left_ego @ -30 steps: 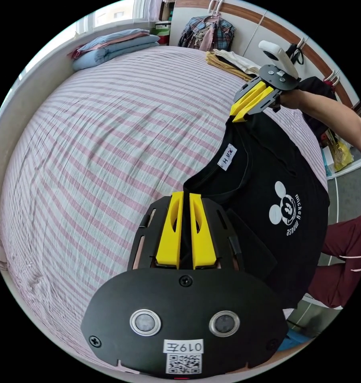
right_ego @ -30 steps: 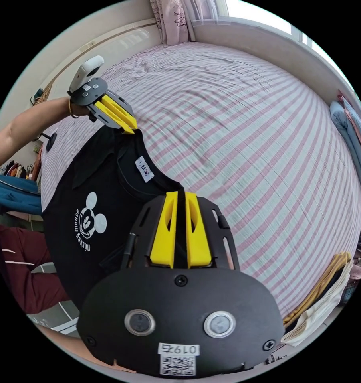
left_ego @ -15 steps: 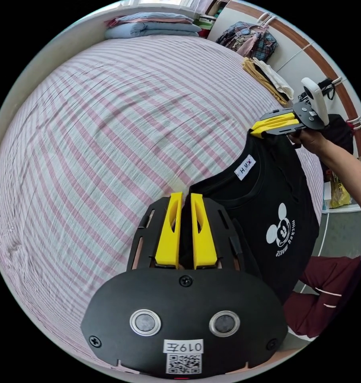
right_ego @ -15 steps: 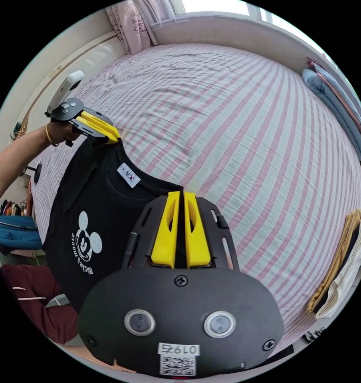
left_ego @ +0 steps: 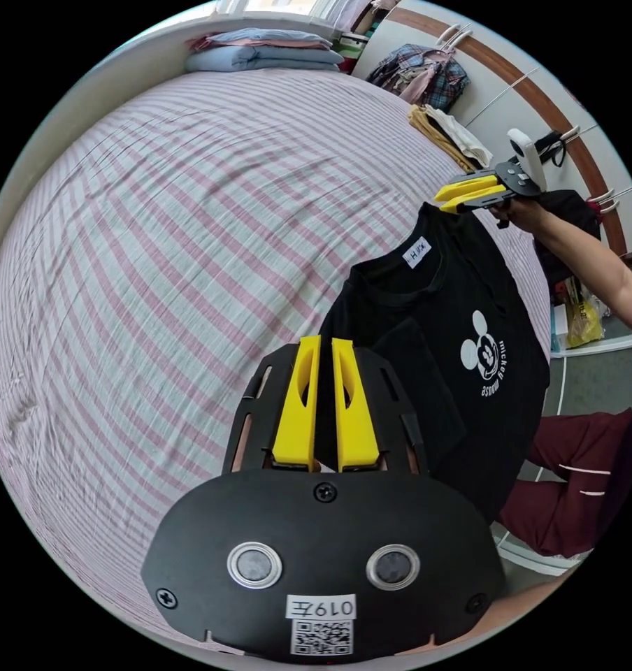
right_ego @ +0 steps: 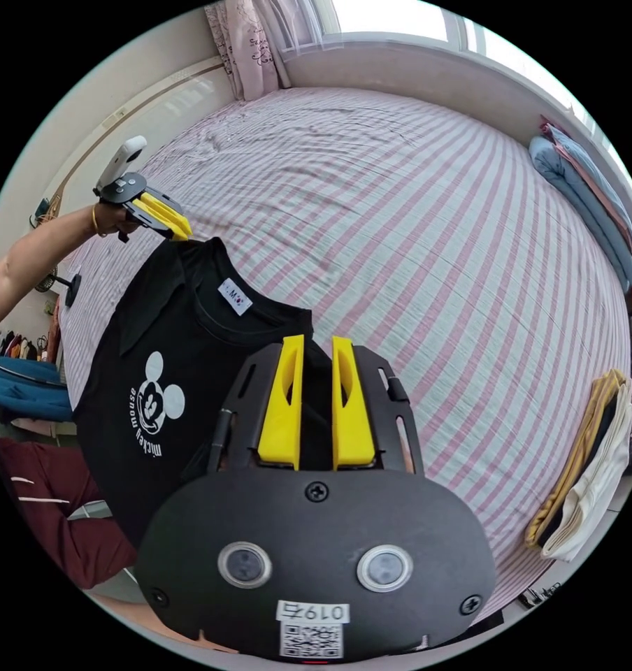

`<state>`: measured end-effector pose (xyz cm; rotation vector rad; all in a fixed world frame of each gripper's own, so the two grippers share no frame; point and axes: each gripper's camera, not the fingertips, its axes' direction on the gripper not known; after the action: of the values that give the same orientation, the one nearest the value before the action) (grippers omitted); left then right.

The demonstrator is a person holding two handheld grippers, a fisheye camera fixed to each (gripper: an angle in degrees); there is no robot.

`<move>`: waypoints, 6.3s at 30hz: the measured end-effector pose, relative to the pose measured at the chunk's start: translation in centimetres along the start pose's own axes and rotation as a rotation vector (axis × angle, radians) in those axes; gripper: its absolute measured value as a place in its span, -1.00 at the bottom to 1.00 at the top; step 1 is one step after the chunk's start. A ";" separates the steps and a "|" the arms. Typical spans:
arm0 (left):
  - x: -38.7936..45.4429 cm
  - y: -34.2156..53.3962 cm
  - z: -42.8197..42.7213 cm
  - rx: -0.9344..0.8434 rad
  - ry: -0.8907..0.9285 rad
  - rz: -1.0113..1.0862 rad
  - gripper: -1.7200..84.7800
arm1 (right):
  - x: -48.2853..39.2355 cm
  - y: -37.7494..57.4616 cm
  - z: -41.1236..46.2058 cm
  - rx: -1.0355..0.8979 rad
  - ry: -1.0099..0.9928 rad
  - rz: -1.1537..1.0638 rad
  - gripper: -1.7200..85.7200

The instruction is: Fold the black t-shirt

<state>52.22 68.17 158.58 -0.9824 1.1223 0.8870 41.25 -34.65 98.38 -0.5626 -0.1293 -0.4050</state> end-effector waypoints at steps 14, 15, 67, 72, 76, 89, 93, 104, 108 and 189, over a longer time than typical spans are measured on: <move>-0.5 0.4 1.3 -0.019 -0.072 0.010 -0.87 | 0.5 0.9 2.3 -0.049 -0.009 -0.003 -0.80; -0.5 0.5 1.2 -0.017 -0.065 0.012 -0.86 | 0.5 1.2 2.2 -0.039 -0.013 -0.001 -0.80; 15.8 27.2 -6.6 0.380 0.001 -0.208 -0.95 | -17.9 32.6 -4.8 0.317 0.058 0.120 -0.98; 27.1 37.7 -6.5 0.355 0.075 -0.212 -0.95 | -23.6 42.1 -7.0 0.296 -0.063 0.240 -0.97; 36.7 46.5 -5.1 0.296 0.139 -0.308 -0.95 | -29.0 49.2 -8.1 0.222 -0.064 0.317 -0.97; 51.0 72.6 -5.7 0.282 0.213 -0.936 -0.93 | -39.7 68.9 -7.6 -0.055 -0.164 0.499 -0.75; 53.5 77.9 -6.3 0.255 0.199 -0.991 -0.91 | -43.1 73.4 -7.1 -0.108 -0.227 0.495 -0.76; 64.6 77.2 -7.9 -0.057 -0.251 -0.597 -0.91 | -62.3 73.5 -5.7 -0.151 0.350 0.223 -0.84; 66.8 78.1 -8.1 0.011 -0.267 -0.674 -0.93 | -68.0 72.0 -5.2 -0.066 0.410 0.312 -0.95; 59.8 94.2 20.3 0.233 0.381 -0.953 -0.95 | -51.8 92.4 26.5 0.048 -0.392 0.886 -0.97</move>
<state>-16.80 122.41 86.78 -1.3325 0.8730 -0.2018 31.34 68.32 63.38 -0.5907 -0.2475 0.5725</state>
